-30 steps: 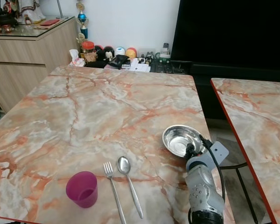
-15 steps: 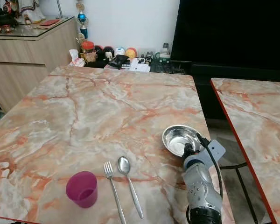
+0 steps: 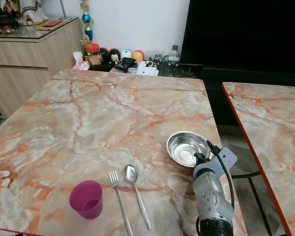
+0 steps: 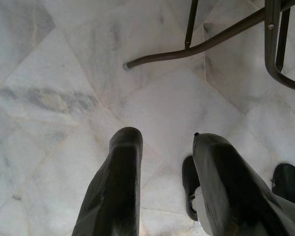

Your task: Setting the table

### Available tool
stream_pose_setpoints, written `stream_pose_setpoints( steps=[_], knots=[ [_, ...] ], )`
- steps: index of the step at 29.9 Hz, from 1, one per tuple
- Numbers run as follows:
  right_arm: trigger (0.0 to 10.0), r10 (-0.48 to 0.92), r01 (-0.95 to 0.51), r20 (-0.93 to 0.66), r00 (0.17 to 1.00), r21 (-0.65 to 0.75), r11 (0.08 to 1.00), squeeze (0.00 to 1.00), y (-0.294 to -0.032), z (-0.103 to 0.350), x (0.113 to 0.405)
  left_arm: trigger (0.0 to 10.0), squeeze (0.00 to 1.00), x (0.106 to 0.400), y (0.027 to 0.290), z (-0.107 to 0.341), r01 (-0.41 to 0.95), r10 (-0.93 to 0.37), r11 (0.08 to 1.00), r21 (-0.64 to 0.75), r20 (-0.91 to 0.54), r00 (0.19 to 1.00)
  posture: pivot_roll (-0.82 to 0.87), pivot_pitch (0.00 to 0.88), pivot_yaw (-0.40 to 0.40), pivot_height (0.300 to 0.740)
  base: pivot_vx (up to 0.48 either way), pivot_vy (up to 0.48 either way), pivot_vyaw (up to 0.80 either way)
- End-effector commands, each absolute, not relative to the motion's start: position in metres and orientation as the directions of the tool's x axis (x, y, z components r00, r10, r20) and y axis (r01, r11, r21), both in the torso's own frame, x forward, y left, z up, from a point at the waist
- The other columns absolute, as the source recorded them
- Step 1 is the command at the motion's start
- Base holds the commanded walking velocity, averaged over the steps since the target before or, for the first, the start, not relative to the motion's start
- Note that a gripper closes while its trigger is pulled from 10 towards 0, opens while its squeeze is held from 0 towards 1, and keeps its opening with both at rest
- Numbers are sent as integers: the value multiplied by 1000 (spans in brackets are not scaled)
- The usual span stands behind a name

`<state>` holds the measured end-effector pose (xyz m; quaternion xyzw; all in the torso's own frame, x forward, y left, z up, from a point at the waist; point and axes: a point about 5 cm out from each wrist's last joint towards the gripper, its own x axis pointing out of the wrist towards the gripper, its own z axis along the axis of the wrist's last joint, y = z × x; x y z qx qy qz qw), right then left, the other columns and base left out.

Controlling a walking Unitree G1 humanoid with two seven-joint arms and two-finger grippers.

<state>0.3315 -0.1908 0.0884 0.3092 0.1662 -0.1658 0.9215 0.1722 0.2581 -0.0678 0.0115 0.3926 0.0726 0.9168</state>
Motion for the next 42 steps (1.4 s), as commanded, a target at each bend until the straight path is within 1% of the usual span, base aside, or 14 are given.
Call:
stream_pose_setpoints(
  steps=[1,10,12,16,20,22,23,26,27,28,35,42],
  knots=[
    [0,-202,409,-408,890,520,750,0,-191,90,333,10000,0,167,258,-71,-133,145,988,75,-733,664,8,44,-18,740,0,0,0],
    [0,-206,408,-404,891,519,751,0,-190,90,333,10000,0,166,257,-71,-128,141,989,75,-737,661,8,44,-19,740,0,0,0],
    [0,-226,411,-378,898,535,738,0,-192,92,333,10000,0,166,257,-71,-123,141,989,79,-738,660,8,44,-20,740,0,0,0],
    [0,-248,394,-316,916,584,710,0,-195,98,333,10000,0,165,259,-72,-122,159,987,104,-740,653,6,45,-21,740,0,0,0],
    [0,-272,331,-197,942,680,654,0,-198,113,333,10000,0,160,265,-73,-135,201,980,149,-752,627,5,45,-21,740,0,0,0],
    [0,-276,324,-184,943,688,650,0,-198,114,333,10000,0,159,266,-73,-137,204,979,152,-753,626,5,45,-21,740,0,0,0],
    [0,-269,281,-132,954,707,649,0,-198,121,333,10000,0,158,269,-72,-148,220,975,163,-753,620,6,45,-22,740,0,0,0],
    [0,-258,229,-76,963,732,641,0,-196,127,333,10000,0,156,273,-72,-167,246,969,182,-757,606,8,45,-23,740,0,0,0],
    [3137,-249,180,-22,968,750,636,0,-194,133,332,10000,0,154,276,-72,-208,272,961,182,-754,598,8,45,-23,740,0,0,0],
    [10000,-248,173,-11,969,748,641,0,-194,135,332,10000,0,153,278,-72,-214,279,959,185,-752,598,8,46,-24,740,0,0,0],
    [10000,-284,155,44,958,754,638,0,-202,139,327,10000,0,146,291,-69,-193,276,961,198,-751,600,9,47,-23,740,0,0,0],
    [10000,-289,155,54,956,743,651,0,-206,139,325,10000,0,141,301,-66,-211,290,956,203,-749,596,11,47,-25,740,0,0,0]
  ],
)
